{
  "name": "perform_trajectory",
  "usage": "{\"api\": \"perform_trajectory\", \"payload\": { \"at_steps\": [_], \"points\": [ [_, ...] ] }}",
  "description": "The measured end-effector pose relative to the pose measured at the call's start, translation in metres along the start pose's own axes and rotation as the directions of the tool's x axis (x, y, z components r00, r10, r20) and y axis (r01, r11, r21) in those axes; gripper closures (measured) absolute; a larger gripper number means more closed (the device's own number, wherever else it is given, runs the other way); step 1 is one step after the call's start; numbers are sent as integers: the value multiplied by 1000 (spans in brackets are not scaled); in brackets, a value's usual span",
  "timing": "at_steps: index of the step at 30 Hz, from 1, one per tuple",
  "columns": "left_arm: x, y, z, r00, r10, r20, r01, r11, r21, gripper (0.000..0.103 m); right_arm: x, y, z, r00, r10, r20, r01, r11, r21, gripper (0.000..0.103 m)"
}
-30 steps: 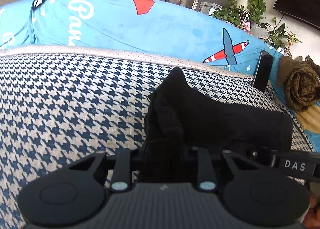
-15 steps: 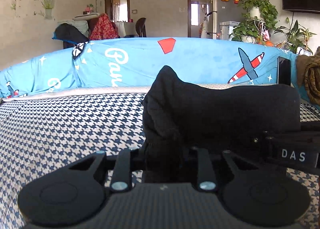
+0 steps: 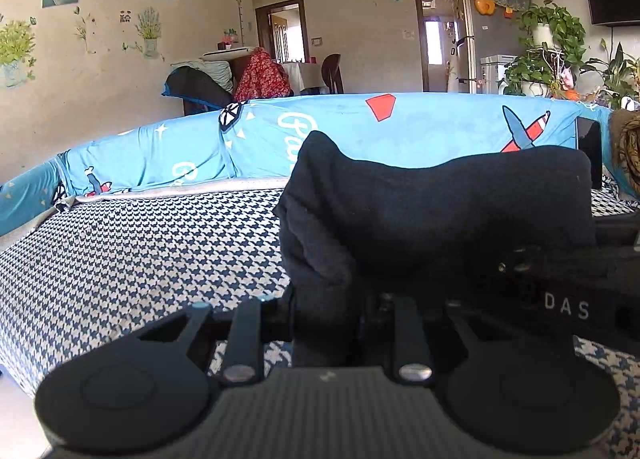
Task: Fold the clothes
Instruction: 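Lift the folded black shirt off the bedspread with both tools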
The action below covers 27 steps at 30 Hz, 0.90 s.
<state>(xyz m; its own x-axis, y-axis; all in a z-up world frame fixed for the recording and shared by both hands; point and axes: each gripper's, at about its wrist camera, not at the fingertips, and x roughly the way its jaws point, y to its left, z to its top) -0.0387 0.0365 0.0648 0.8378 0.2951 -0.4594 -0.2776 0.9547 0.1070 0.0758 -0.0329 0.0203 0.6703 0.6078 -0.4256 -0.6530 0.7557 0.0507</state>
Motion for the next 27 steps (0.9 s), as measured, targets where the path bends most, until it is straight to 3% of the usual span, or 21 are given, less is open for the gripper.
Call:
{"api": "perform_trajectory", "payload": {
  "at_steps": [27],
  "points": [
    [-75,-1,-13,998,52,45,-54,998,45,80,-60,28,-23,995,35,94,-34,999,-17,83]
  ]
}}
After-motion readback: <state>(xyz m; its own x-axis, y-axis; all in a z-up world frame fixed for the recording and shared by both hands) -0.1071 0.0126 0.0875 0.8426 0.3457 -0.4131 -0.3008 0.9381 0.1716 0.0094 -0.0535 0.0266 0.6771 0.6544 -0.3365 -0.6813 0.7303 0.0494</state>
